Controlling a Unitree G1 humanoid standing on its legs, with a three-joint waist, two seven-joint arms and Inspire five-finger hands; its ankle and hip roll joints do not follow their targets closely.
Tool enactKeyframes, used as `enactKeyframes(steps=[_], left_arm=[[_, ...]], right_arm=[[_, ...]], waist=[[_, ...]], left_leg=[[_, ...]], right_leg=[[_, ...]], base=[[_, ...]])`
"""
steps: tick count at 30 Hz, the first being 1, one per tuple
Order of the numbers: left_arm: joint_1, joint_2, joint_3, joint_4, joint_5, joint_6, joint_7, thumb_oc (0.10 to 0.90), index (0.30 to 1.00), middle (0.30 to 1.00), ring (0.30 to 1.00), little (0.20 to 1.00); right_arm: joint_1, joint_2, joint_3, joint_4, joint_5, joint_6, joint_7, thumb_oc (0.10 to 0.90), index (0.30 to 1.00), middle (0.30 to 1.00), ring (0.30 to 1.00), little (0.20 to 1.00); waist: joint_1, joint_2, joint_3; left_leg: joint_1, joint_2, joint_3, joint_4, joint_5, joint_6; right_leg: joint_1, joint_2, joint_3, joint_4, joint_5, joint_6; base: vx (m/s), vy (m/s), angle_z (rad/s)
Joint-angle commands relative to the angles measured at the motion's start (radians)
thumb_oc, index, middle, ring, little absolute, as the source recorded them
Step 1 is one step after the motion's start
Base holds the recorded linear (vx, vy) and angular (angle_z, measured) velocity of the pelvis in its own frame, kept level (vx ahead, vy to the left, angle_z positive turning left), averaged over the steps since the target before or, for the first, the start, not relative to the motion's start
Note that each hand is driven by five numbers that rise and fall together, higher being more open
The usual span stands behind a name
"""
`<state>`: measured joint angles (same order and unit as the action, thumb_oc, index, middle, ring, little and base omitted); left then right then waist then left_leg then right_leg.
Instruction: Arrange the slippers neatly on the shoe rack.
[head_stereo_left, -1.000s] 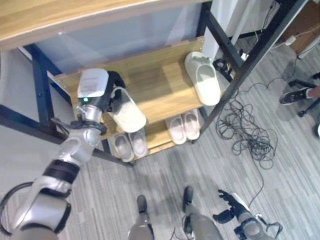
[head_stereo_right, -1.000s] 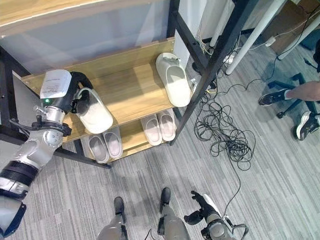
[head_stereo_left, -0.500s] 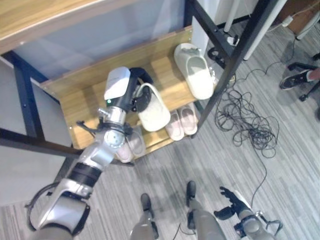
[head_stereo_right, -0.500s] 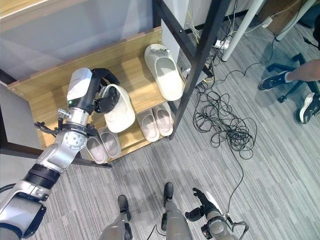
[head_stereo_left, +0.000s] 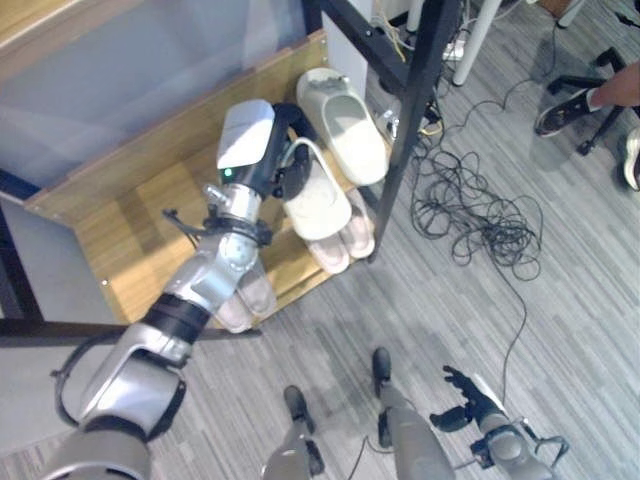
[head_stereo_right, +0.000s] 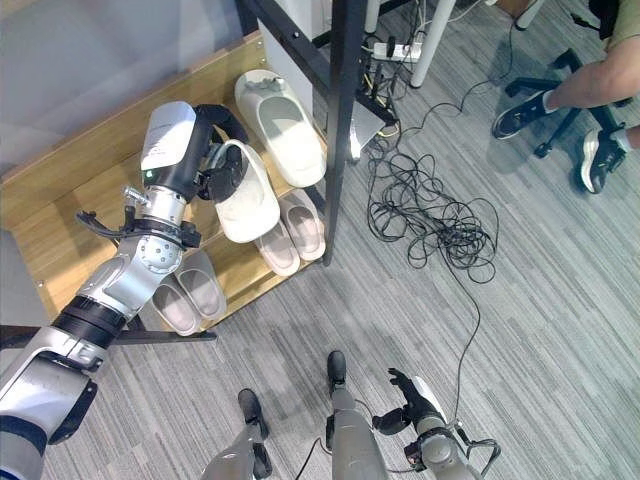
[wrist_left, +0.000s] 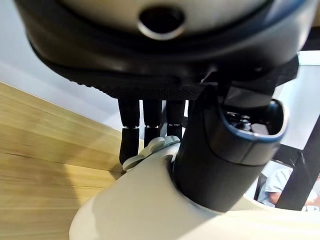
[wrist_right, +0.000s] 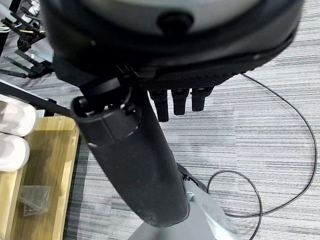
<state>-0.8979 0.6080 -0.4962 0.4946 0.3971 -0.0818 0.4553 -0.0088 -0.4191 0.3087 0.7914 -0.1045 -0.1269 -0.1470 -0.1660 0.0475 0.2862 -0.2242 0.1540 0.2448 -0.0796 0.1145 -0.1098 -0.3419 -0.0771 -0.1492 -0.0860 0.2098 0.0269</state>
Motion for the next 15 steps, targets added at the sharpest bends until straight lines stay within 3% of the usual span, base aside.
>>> enactKeyframes(steps=[1, 15], left_arm=[[-0.152, 0.049, 0.021, 0.082, 0.017, 0.008, 0.085, 0.400, 0.300, 0.300, 0.300, 0.300], [-0.264, 0.147, -0.038, 0.219, 0.054, 0.054, 0.118, 0.400, 0.300, 0.300, 0.300, 0.300]], right_arm=[[0.020, -0.058, 0.012, -0.016, 0.042, -0.037, -0.035, 0.800, 0.900, 0.900, 0.900, 0.900], [0.014, -0.063, 0.028, -0.019, 0.061, -0.057, -0.034, 0.800, 0.900, 0.900, 0.900, 0.900]], waist=[[-0.012, -0.018, -0.066], [-0.029, -0.035, -0.069]], left_leg=[[-0.028, 0.053, 0.001, -0.008, -0.025, -0.037], [-0.035, 0.062, 0.009, -0.008, -0.036, -0.044]], right_leg=[[-0.020, -0.079, 0.030, 0.106, -0.176, 0.113], [-0.049, -0.060, 0.048, 0.099, -0.171, 0.117]], base=[[0.01, -0.011, -0.06], [0.02, -0.004, -0.06]])
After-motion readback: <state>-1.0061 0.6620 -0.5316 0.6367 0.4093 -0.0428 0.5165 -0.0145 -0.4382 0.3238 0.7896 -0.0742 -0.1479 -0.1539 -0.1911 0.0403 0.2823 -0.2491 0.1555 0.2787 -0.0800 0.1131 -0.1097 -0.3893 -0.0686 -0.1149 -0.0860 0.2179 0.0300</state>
